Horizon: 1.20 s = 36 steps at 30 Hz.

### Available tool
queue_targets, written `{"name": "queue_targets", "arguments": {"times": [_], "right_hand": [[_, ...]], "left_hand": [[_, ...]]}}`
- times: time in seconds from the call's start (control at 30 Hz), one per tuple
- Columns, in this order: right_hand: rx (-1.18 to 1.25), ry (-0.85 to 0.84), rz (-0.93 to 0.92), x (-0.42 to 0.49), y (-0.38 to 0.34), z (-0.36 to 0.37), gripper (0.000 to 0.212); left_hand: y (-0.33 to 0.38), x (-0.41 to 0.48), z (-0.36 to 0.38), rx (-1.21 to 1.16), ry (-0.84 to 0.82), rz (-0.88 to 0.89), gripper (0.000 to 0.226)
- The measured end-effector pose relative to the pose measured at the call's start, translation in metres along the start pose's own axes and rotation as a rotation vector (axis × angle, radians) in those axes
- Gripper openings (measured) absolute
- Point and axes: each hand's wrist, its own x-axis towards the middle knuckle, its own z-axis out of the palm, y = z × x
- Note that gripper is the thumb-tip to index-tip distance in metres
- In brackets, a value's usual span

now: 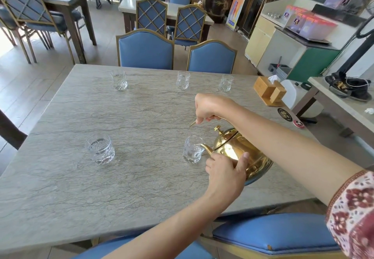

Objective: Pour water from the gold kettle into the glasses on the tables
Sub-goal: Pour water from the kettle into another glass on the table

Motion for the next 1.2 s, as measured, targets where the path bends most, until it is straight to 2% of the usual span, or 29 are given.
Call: {"name": "queue_targets", "arguments": {"times": [0.23,0.5,0.67,0.73,0.77,0.87,1.0,1.2], "right_hand": [[-0.010,-0.008,0.011,0.002,-0.002,0.003,0.032],[0.013,-0.021,0.010,0.003,0.000,0.005,0.026],[0.064,-0.011,-0.011,0.000,0.007,0.006,0.026],[0.160,0.000,-0.017,-0.005,0.016,0.008,0.020],[0.216,0.016,-0.018,-0.009,0.023,0.010,0.017],[0.364,0.098,-0.020,-0.024,0.048,0.020,0.018],[0.532,0.236,-0.006,-0.046,0.082,0.018,0.019],[0.562,0.415,0.066,-0.066,0.144,-0.023,0.019]], "left_hand": [[-0.001,-0.001,0.000,-0.028,-0.011,-0.017,0.064],[-0.002,0.000,0.000,-0.014,-0.029,-0.027,0.064],[-0.004,-0.004,-0.003,-0.001,-0.064,-0.028,0.042],[-0.012,-0.003,-0.004,0.004,-0.047,-0.010,0.041],[-0.019,-0.001,-0.004,0.014,-0.033,0.003,0.046],[-0.037,0.008,-0.001,0.057,0.002,0.038,0.089],[-0.030,0.016,0.005,0.123,-0.011,0.113,0.116],[0.032,0.030,0.036,0.178,-0.005,0.250,0.103]]}}
